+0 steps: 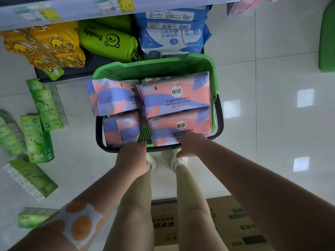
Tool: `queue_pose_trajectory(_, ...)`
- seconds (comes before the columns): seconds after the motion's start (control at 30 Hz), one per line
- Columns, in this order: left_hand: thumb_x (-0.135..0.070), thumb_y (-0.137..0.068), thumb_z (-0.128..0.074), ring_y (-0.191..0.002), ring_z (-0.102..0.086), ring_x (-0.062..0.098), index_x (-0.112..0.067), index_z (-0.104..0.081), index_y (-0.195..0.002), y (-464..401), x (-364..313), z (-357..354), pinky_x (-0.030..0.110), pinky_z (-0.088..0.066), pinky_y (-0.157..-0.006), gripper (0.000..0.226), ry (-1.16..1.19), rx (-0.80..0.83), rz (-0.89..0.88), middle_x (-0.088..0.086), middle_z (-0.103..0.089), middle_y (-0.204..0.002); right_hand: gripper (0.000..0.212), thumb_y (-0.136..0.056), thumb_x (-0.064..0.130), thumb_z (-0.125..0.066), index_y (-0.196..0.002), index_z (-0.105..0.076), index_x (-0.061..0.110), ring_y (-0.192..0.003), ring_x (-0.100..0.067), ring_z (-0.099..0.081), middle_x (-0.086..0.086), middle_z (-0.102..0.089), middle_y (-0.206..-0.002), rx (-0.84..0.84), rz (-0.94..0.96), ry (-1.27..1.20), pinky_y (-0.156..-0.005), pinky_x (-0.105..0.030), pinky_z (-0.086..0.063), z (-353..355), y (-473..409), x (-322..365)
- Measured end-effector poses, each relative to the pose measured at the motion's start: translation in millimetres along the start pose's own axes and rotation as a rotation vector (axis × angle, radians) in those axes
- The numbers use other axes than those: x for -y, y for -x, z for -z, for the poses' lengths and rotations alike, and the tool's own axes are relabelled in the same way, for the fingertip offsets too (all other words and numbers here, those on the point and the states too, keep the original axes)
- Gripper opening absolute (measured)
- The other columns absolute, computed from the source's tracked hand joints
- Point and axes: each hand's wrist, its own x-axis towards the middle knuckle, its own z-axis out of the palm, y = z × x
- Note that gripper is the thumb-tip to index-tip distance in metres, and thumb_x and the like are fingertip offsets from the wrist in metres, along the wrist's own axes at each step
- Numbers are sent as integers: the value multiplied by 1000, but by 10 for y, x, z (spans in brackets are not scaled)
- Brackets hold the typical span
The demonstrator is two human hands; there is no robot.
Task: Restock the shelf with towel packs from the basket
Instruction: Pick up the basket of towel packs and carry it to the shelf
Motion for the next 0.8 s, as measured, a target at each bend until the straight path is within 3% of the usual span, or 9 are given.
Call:
queue_pose_trajectory(0.1,-18,-79,-54,-94,-59,25,-11,-46,-104,29,-29,-17,30,-44,-75,27,-10,1,11,8,-61,-98,51,-80,42,-59,-125,-50,20,-115,-22,-52,1,-58,-120,-17,-11,-4,-84,-33,-40,-38,-16,5)
queue_pose_trajectory(0.23,-20,-79,-53,-109,-51,28,-12,-46,-112,64,-47,-82,31,-39,-90,34,-29,-11,36,10,-55,-116,67,-81,40,-59,-140,-35,20,-129,-22,-42,-1,-44,-142,-49,-25,-28,-102,-38,-37,-98,-5,5)
queue_pose_trajectory(0.37,-29,-83,-53,-141,-13,36,-16,-33,-137,89,-49,-165,40,-14,-115,59,-25,43,80,20,-16,-152,63,-81,39,-59,-136,-40,17,-125,-23,-46,-3,-50,-135,-104,-34,-4,-101,-37,-39,-164,-4,0)
queue_pose_trajectory(0.47,-29,-84,-51,-142,12,37,-23,-33,-138,80,-9,-194,42,1,-116,56,-75,9,60,19,1,-155,66,-82,37,-59,-139,-34,16,-129,-24,-41,-5,-46,-138,-119,-38,-11,-104,-39,-34,-208,0,6)
queue_pose_trajectory(0.57,-29,-85,-50,-141,19,38,-24,-37,-136,21,48,-192,44,7,-115,53,-100,-3,1,18,3,-156,64,-84,36,-57,-139,-33,15,-133,-24,-35,-6,-42,-141,-154,-58,-18,-108,-39,-29,-273,-17,18)
queue_pose_trajectory(0.67,-27,-84,-51,-142,15,38,-23,-38,-138,6,77,-235,44,10,-115,55,-153,-30,-64,18,-1,-156,69,-88,41,-53,-143,-23,14,-140,-23,-22,-5,-31,-148,-233,-83,-19,-115,-40,-15,-394,-2,32)
queue_pose_trajectory(0.73,-22,-70,-66,-142,-10,42,-14,-53,-129,7,107,-330,45,-1,-115,61,-180,-113,-122,24,-24,-151,75,-89,44,-50,-147,-14,13,-144,-22,-10,-6,-20,-153,-251,-108,-29,-117,-42,-5,-508,27,33)
queue_pose_trajectory(0.8,-14,-47,-78,-128,-42,44,-7,-69,-109,29,135,-419,46,-20,-108,63,-187,-147,-168,26,-52,-131,78,-91,41,-49,-148,-4,12,-145,-22,0,-6,-8,-156,-226,-151,-75,-117,-42,-1,-627,65,34)
